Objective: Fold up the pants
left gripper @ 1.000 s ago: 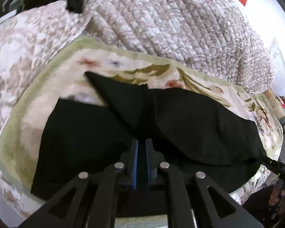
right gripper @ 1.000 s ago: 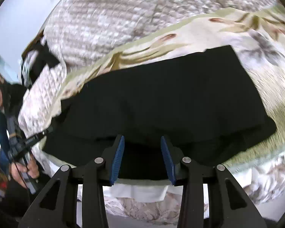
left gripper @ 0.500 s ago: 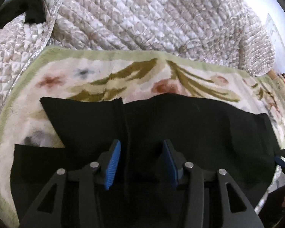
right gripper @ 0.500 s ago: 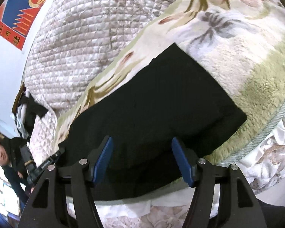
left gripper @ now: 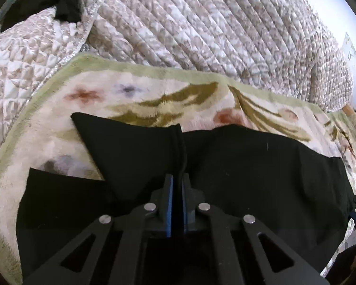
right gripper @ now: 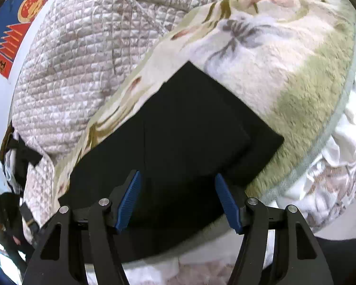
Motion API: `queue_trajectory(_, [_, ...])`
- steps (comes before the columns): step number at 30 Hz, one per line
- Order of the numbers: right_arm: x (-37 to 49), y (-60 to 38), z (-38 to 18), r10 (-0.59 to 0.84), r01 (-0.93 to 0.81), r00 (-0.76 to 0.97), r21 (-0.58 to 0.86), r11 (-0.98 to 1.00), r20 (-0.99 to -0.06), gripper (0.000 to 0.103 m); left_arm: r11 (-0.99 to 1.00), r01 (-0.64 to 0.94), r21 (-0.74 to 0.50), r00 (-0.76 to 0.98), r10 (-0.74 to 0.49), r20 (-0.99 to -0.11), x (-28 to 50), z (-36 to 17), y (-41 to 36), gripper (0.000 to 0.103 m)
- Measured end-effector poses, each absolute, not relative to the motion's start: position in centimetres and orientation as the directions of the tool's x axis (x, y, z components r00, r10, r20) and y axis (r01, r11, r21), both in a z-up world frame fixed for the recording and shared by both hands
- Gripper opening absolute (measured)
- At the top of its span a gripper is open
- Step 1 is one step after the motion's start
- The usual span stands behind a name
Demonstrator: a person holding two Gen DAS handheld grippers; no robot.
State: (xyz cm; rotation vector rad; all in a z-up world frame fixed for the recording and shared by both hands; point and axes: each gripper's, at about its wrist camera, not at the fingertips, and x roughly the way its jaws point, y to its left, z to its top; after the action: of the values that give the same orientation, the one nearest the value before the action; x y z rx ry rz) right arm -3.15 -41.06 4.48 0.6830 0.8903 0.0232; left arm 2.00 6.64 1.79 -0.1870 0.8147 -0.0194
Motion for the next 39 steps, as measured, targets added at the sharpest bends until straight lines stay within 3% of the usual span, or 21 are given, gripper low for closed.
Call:
queue_trajectory(6, [-2.2, -41.0, 4.5, 0.273, 0.279, 0.660, 0.565, 0.776, -0.700, 0.064, 0.973, -0.090, -0.215, 0.647, -0.107, -0.755, 3.4, 1.3, 7.3, 0.009])
queue_trajectory(8, [-1.9, -40.9, 4.5, 0.258, 0.284, 0.654, 0.546, 0.788, -0.712, 0.057, 0.976, -0.105, -0.191, 0.623, -0.085, -0.777, 4.2, 1.1, 7.0, 0.011])
queue_trajectory(11, [-1.4, -41.1, 4.3, 0.222, 0.311, 0.641, 0.514, 0.799, -0.734, 0.042, 0.979, -0.126, -0.159, 0.608, -0.050, -0.792, 5.1, 0.9, 6.9, 0.012])
queue_trajectory(13, [-1.2, -41.5, 4.2, 0.197, 0.326, 0.641, 0.497, 0.804, -0.741, 0.015, 0.980, -0.144, -0.135, 0.612, -0.019, -0.791, 5.2, 0.8, 7.0, 0.007])
queue_trajectory(23, [-2.4, -42.3, 8.0, 0.245, 0.255, 0.711, 0.567, 0.784, -0.659, 0.009, 0.919, -0.283, -0.273, 0.789, 0.061, -0.612, -5.1, 6.9, 12.1, 0.004])
queue_trajectory(31, [-2.8, -44.1, 6.0, 0.255, 0.331, 0.650, 0.569, 0.753, -0.716, 0.009, 0.850, -0.397, -0.346, 0.691, 0.029, -0.723, -10.0, 1.4, 14.3, 0.004])
queue_trajectory(36, [-3.2, -44.1, 7.0, 0.270, 0.303, 0.659, 0.577, 0.759, -0.701, 0.009, 0.855, -0.382, -0.350, 0.727, 0.044, -0.685, -11.9, 2.5, 13.4, 0.004])
queue_trajectory(39, [-2.8, -44.0, 7.0, 0.242, 0.311, 0.637, 0.531, 0.788, -0.732, 0.009, 0.860, -0.395, -0.324, 0.696, 0.051, -0.716, -11.9, 1.3, 12.9, 0.004])
